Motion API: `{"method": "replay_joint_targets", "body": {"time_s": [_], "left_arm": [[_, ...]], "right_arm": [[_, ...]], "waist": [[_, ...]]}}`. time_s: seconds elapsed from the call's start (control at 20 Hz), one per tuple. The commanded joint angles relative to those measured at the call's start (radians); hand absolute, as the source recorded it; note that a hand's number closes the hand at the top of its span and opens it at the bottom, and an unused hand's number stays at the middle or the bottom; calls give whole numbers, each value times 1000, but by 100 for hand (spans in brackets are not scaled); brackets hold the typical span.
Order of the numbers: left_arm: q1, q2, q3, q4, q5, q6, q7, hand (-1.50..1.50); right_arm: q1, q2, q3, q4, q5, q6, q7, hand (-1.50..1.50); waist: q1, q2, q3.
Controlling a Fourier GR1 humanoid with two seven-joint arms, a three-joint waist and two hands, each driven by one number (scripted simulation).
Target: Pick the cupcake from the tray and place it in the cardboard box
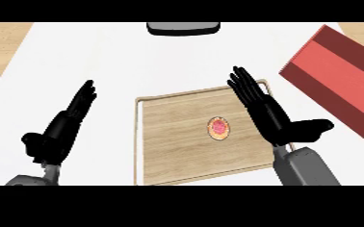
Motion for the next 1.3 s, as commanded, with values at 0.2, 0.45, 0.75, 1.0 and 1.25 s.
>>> {"method": "replay_joint_targets", "body": {"time_s": [0.2,0.45,0.75,1.0,1.25], "left_arm": [[-66,94,48,-18,-85,8,-45,0],[-72,119,30,-50,-81,-37,-30,0],[-126,106,11,-50,-87,-66,-16,0],[-121,87,-2,-41,-109,-62,-36,0],[-159,56,-35,-30,-117,-82,-38,0]], "right_arm": [[-25,-178,-240,-187,200,-395,68,-150],[74,-400,-244,-265,419,-524,307,-150],[232,-494,-71,-546,734,-575,465,-150],[217,-612,2,-739,879,-426,793,-150],[124,-670,128,-808,900,-175,1053,-150]], "waist": [[-104,-53,-27],[-104,-45,-28],[-49,-24,-24],[-17,-18,-25],[23,-8,-26]]}}
